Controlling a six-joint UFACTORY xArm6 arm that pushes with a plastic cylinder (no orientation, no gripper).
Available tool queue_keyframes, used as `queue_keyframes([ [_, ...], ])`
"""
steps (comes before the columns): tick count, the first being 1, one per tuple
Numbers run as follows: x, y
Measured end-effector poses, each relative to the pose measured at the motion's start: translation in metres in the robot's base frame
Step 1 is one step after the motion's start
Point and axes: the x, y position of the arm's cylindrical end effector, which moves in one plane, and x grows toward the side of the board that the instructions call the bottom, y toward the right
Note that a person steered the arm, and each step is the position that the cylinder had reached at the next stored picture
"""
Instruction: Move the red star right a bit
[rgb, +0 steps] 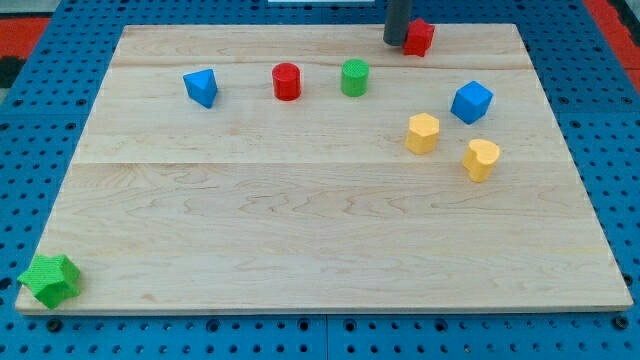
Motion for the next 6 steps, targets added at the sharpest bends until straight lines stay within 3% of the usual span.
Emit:
queue_keyframes([
  [6, 0.001, -0.029],
])
